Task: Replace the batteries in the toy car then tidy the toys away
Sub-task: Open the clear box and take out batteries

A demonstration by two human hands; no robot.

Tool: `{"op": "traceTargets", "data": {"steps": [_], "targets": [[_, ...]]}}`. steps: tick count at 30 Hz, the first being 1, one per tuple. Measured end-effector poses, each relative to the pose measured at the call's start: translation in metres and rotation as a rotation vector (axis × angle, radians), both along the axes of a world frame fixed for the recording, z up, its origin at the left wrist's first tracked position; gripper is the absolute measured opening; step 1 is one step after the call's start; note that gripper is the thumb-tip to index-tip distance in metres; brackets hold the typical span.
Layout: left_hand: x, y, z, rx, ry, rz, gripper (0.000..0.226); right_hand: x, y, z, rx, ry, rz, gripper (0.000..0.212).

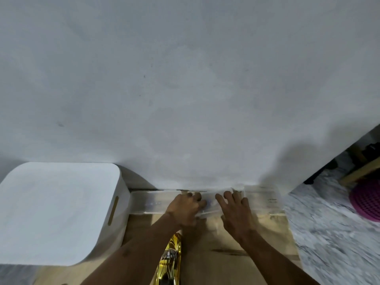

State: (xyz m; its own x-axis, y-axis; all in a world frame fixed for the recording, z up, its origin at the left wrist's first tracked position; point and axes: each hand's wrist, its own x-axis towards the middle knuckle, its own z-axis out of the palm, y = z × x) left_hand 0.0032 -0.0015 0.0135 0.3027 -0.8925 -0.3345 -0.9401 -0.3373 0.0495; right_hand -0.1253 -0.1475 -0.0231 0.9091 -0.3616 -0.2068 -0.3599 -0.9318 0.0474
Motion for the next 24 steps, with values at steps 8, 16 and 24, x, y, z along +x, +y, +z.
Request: {"op": "traceTargets", "data": {"steps": [8, 16, 24], "targets": [[0.009, 0.002, 0.003, -0.081, 0.098, -0.038, 0.044, 0.006, -0.005, 0.001, 0.009, 0.011, -0.04, 0.095], [-0.002, 0.007, -0.015, -0.048, 0.046, -0.088, 0.045, 0.003, -0.009, 0.0, 0.009, 0.056, 0.0, 0.075], [-0.021, 0.0, -0.015, 0.058, -0.053, -0.044, 0.047, 0.01, 0.007, 0.024, 0.015, 0.155, 0.141, 0.042]]}}
